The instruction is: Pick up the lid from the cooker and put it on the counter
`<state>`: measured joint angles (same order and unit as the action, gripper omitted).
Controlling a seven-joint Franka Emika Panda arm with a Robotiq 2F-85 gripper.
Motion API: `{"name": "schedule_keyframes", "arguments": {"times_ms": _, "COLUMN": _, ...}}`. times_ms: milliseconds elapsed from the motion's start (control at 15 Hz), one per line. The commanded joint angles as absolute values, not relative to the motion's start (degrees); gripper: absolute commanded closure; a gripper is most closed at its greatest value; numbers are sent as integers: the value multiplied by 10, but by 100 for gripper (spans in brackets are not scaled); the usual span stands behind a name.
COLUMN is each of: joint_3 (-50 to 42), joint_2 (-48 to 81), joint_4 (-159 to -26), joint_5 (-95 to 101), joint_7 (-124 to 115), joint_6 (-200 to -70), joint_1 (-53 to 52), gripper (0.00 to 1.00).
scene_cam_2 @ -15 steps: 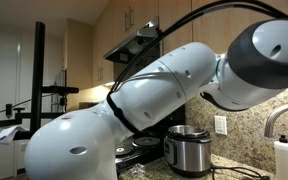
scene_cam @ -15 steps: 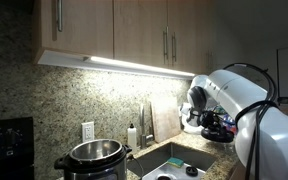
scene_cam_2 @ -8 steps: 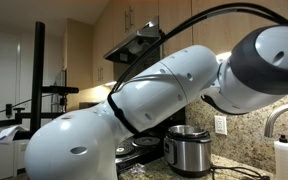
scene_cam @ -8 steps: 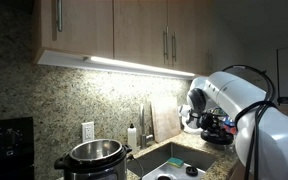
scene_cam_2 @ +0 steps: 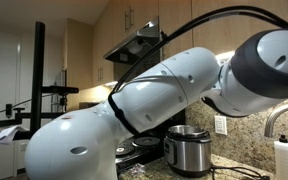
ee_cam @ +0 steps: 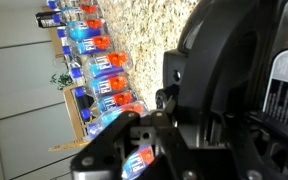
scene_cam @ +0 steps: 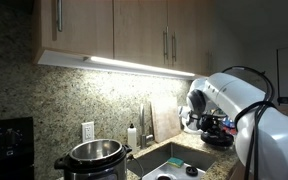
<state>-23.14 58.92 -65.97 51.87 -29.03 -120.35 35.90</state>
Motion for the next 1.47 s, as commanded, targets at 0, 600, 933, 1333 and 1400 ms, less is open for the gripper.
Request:
{"name": "schedule_keyframes", "arguments": {"times_ms": 0, "joint_3": -242, "joint_2": 601, "joint_4": -635, "joint_5": 526, "joint_7": -309, "joint_6": -1201, "joint_1": 359, "gripper": 96}}
{"name": "schedule_keyframes", "arguments": {"times_ms": 600, "joint_3": -242, "joint_2": 638, "joint_4": -601, "joint_5": 523, "joint_7": -314, "joint_6": -1194, "joint_1": 360, "gripper": 96}}
{"name": "schedule_keyframes", "arguments": {"times_ms": 933, "joint_3": -243, "joint_2": 653, "joint_4": -583, "joint_5": 522, "joint_7": -313, "joint_6": -1191, "joint_1": 362, "gripper": 96}}
{"name": "schedule_keyframes", "arguments": {"times_ms": 1333, "joint_3": -245, "joint_2": 665, "joint_4": -570, "joint_5": 523, "joint_7": -313, "joint_6": -1188, "joint_1": 362, "gripper": 96}}
{"name": "schedule_keyframes", "arguments": {"times_ms": 1400, "joint_3": -245, "joint_2": 667, "joint_4": -569, "joint_5": 523, "joint_7": -313, "joint_6": -1187, "joint_1": 362, "gripper": 96}}
